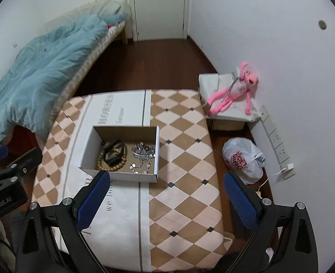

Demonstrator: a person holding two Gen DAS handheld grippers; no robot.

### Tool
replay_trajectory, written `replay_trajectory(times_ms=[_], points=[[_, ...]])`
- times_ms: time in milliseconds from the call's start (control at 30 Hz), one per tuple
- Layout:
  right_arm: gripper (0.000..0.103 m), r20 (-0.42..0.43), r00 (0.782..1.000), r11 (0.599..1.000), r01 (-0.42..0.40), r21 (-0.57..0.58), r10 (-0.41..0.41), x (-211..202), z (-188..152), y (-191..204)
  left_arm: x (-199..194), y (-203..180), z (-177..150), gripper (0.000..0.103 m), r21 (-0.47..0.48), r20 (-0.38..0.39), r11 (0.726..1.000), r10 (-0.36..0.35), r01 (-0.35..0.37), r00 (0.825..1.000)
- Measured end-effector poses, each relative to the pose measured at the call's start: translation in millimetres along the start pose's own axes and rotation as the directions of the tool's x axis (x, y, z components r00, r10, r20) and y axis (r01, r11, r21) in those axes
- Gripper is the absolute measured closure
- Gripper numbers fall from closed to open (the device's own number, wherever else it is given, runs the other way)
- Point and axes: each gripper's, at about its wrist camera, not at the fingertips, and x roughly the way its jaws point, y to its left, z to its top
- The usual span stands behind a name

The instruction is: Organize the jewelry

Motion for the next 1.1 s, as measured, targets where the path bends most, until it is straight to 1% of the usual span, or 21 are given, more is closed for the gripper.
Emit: replay_trajectory(times_ms=[200, 300, 400, 500, 667, 800, 967, 1100], points=[[0.002, 0.089, 0.996, 1.000, 0.006, -0.001, -0.006, -56.6, 1.4, -3.2, -43.6, 4.7, -2.0, 0.003, -0.005, 0.056, 1.000, -0.001, 0.001, 0.998], [0.002, 0.112, 0.994, 1.000, 0.003, -0.003, -0.003, -76.2, 1.2, -2.7, -60.6, 5.6, -4.9, 0.003, -0.004, 0.074, 1.000, -0.012, 0.012, 0.997], [0.002, 0.139, 0.990, 1.000, 0.007, -0.003, -0.006, -95.2, -0.7, -1.0, -71.4, 7.7, -7.7, 0.003, -0.005, 0.073, 1.000, -0.010, 0.011, 0.997], [0.000, 0.148, 0.989, 1.000, -0.001, -0.003, 0.002, -107.8, -4.3, -1.2, -81.5, 9.5, -10.7, 0.003, -0.011, 0.073, 1.000, -0.013, 0.014, 0.997], [0.000, 0.151, 0.989, 1.000, 0.000, -0.011, 0.002, -120.6, -9.1, -1.2, -99.0, 9.0, -16.3, 0.003, -0.010, 0.100, 1.000, -0.012, 0.013, 0.995], [0.000, 0.144, 0.990, 1.000, 0.002, -0.012, 0.000, -124.3, -11.5, -2.5, -102.1, 7.2, -19.9, 0.003, -0.008, 0.094, 1.000, -0.019, 0.020, 0.995], [0.000, 0.131, 0.991, 1.000, 0.010, -0.009, -0.009, -121.1, -11.0, -5.4, -94.2, 5.4, -18.4, 0.003, -0.014, 0.075, 1.000, -0.017, 0.018, 0.997], [0.000, 0.117, 0.993, 1.000, 0.023, -0.003, -0.022, -110.6, -4.4, -6.4, -78.2, 3.7, -11.1, 0.003, -0.020, 0.041, 0.999, -0.030, 0.030, 0.999]])
